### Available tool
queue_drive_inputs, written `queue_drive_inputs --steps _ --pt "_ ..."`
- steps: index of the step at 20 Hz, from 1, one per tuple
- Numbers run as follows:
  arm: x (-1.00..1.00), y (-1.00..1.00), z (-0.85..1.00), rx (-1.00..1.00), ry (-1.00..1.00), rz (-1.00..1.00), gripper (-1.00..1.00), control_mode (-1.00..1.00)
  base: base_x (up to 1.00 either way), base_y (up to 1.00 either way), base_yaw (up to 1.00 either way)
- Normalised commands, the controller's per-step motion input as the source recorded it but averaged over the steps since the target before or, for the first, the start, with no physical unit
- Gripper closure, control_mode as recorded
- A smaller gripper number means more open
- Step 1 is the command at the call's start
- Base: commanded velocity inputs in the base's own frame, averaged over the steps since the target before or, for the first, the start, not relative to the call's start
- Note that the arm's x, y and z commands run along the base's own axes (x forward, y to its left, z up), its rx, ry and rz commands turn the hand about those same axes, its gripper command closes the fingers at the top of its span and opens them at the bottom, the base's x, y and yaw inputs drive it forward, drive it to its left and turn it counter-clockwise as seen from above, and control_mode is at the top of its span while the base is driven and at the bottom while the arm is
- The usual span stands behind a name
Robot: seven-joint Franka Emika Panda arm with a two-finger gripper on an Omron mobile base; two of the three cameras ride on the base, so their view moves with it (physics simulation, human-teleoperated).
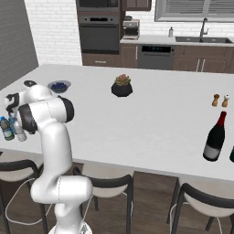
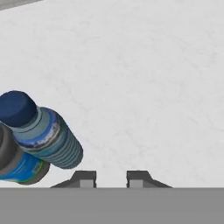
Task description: Move the plastic bottles in the middle to the plastics group, and the glass bottles in the middle to the glass group.
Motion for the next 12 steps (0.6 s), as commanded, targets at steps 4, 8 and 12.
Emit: queue_drive_inputs --steps 4,8,12 --pt "-0.17 0.1 0.0 0.0 0.0 0.0 1.0 -1.0 0.0 0.0 0.0" --pt "-0.06 0.0 -0.02 0.0 -0.03 0.0 1.0 -1.0 0.0 0.0 0.0" --pt "0.0 0.0 -0.02 0.0 -0.11 0.01 1.0 -1.0 0.0 0.0 0.0"
